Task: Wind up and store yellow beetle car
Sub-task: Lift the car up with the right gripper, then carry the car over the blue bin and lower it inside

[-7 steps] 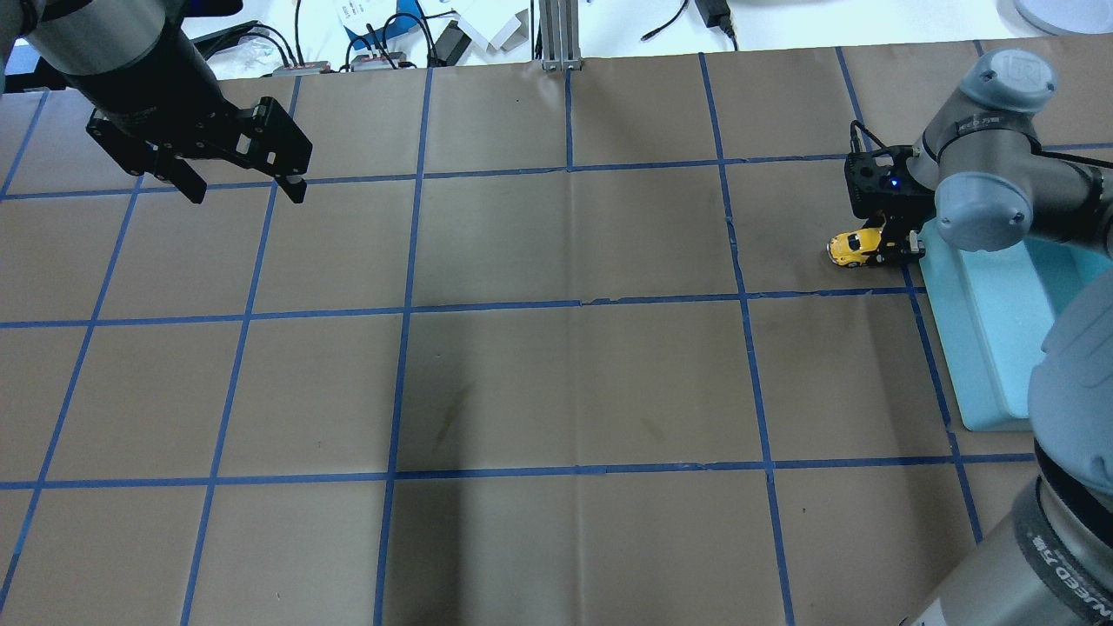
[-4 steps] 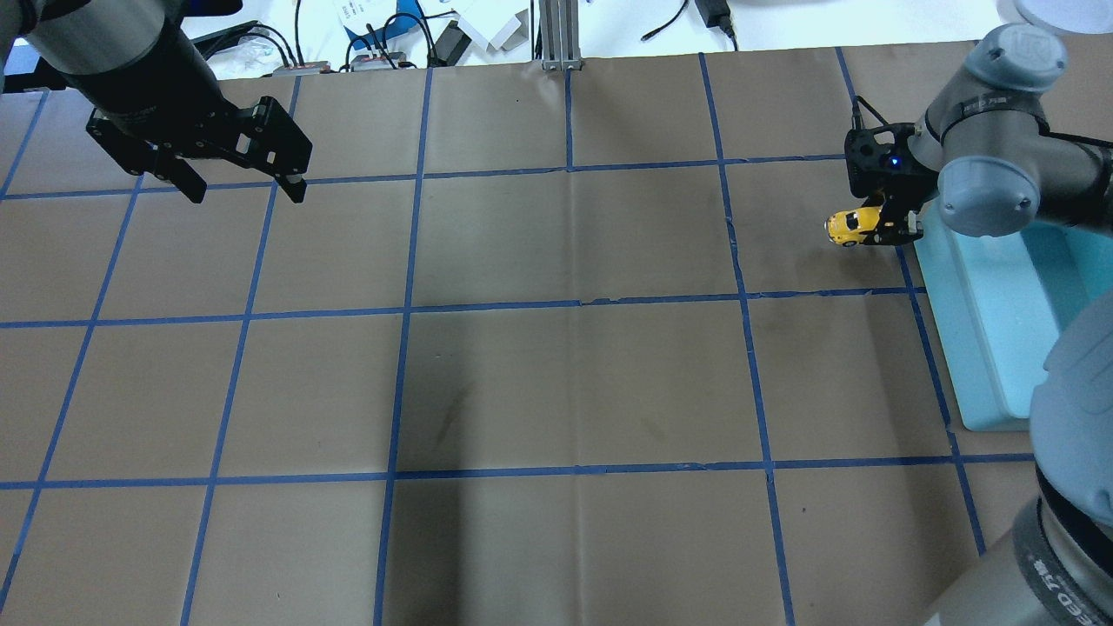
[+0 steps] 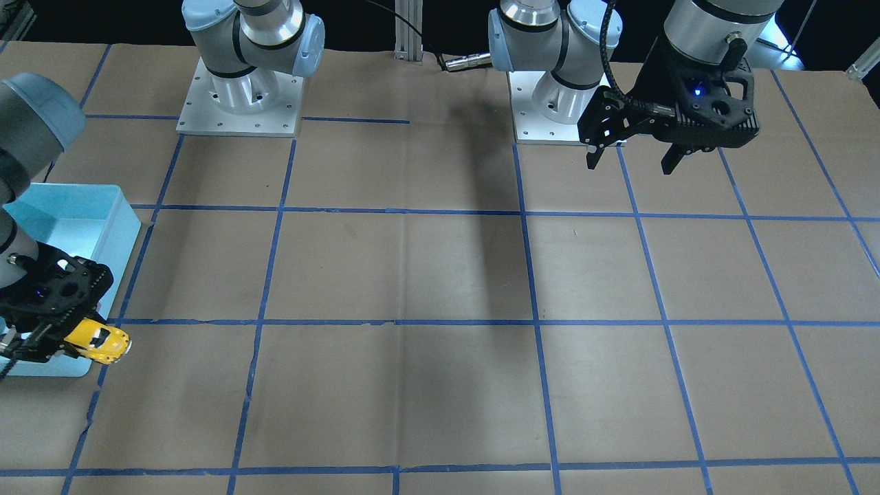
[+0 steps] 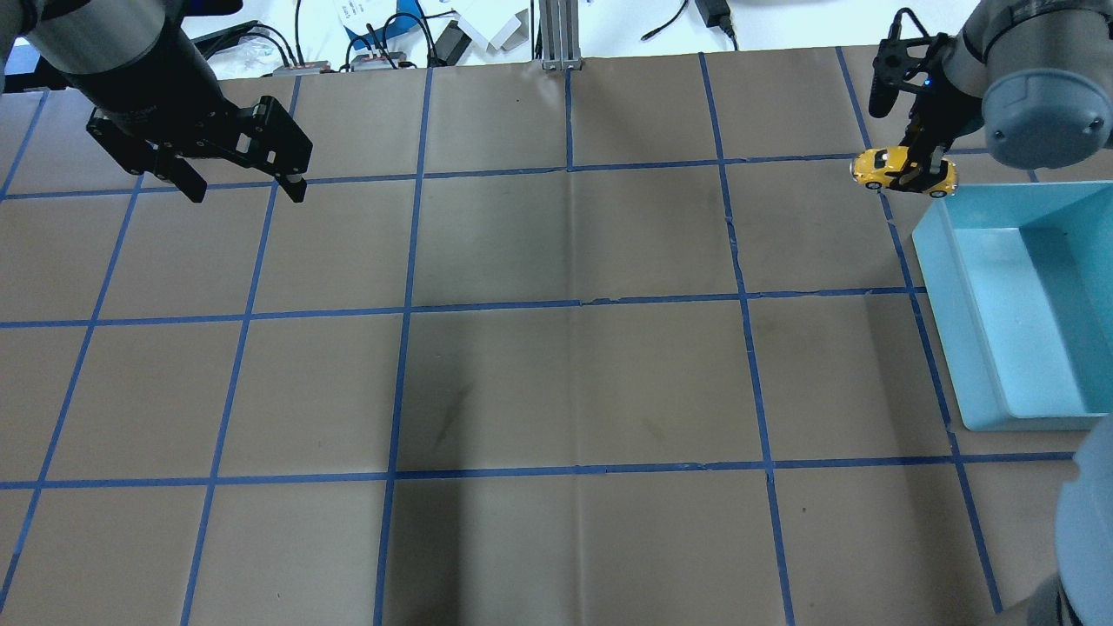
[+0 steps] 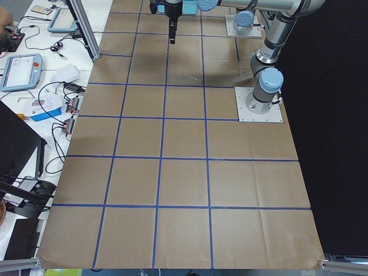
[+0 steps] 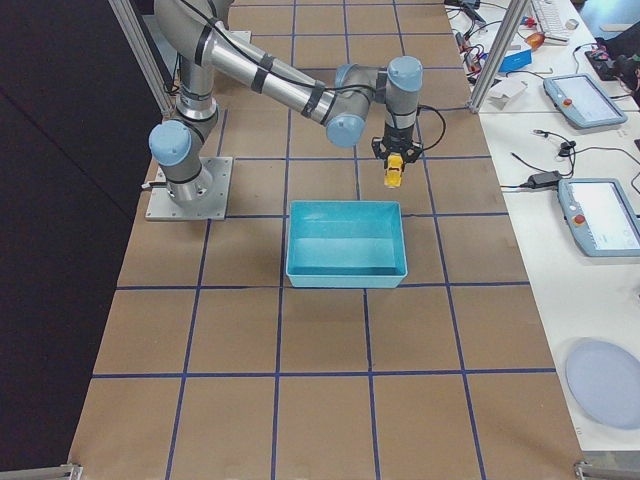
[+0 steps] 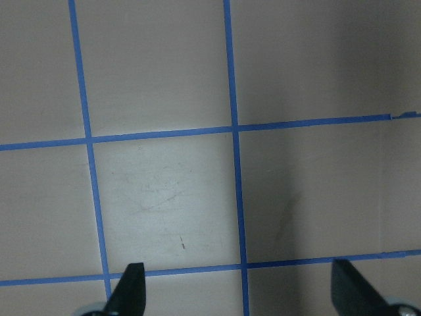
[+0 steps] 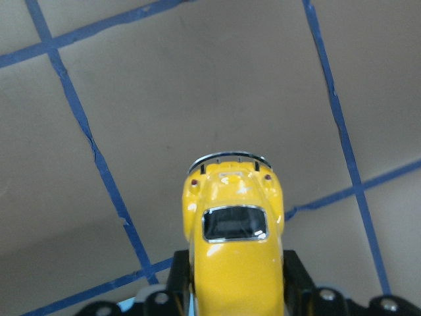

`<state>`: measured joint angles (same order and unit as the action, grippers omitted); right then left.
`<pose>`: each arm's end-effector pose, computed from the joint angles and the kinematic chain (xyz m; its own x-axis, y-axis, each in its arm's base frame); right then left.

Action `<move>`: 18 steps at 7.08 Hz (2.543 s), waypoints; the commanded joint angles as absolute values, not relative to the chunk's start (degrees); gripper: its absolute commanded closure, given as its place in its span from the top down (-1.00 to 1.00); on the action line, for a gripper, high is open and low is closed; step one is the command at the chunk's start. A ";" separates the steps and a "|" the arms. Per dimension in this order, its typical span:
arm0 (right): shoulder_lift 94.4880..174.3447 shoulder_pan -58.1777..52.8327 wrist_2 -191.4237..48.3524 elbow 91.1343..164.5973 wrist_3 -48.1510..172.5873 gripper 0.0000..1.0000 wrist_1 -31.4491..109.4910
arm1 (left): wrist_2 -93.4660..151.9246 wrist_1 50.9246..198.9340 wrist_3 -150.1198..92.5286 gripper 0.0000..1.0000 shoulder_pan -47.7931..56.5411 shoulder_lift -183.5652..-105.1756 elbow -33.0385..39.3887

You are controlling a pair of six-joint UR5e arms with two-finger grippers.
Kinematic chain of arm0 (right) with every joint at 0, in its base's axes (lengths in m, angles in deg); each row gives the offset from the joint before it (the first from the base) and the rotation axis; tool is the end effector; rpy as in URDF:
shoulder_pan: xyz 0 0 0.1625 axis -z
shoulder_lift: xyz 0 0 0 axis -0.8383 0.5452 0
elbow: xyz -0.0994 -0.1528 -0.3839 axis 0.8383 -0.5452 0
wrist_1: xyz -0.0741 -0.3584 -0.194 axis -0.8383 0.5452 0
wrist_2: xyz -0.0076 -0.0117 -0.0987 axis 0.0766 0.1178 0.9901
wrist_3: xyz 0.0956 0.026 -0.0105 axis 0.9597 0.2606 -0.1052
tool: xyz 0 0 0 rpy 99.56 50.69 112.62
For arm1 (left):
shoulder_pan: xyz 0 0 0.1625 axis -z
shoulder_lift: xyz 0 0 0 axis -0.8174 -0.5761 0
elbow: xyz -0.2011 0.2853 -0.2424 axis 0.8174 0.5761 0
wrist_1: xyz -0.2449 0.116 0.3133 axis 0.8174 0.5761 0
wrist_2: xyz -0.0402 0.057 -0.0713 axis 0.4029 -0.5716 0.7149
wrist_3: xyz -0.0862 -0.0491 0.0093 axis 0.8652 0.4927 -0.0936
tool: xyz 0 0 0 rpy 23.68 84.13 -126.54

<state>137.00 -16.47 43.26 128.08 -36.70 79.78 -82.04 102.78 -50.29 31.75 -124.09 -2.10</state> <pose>-0.0481 -0.6180 0.3416 -0.4071 -0.9053 0.1210 -0.9112 0.4117 0.0149 -0.1045 -0.4940 0.5234 -0.9983 0.0583 0.0028 0.0583 0.9982 -0.0154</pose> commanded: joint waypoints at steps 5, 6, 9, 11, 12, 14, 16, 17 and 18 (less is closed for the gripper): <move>138.52 1.83 44.12 135.75 10.14 -0.91 78.64 | -82.04 102.78 -50.29 1.00 31.75 -124.16 -2.10; 138.52 4.29 44.04 137.94 14.21 -0.92 78.55 | -82.04 102.78 -50.29 1.00 31.75 -124.16 -2.10; 138.17 4.93 43.86 147.33 15.84 -0.91 89.50 | -82.04 102.78 -50.29 1.00 31.75 -124.16 -2.10; 138.00 4.93 44.04 149.92 11.65 -0.87 94.72 | -82.13 102.78 -50.21 1.00 31.75 -124.25 -2.01; 137.91 4.93 44.04 150.01 11.62 -0.86 94.73 | -82.22 102.69 -49.77 1.00 31.75 -124.42 -2.10; 137.82 4.93 44.91 150.09 12.40 -0.74 94.73 | -81.95 103.30 -48.27 1.00 31.75 -124.25 -2.19; 137.82 5.02 44.91 149.83 12.76 -0.10 94.73 | -82.04 103.66 -44.16 1.00 31.58 -124.34 -3.06; 137.82 5.02 45.70 149.48 12.67 0.39 94.12 | -81.69 103.92 -44.05 1.00 31.57 -124.42 -3.33; 137.91 5.02 46.58 149.31 12.76 0.40 92.02 | -81.78 103.92 -44.05 1.00 31.57 -124.42 -3.42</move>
<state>137.84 5.01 45.69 149.56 12.69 93.75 -81.81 103.81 -44.32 31.60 -124.38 -3.21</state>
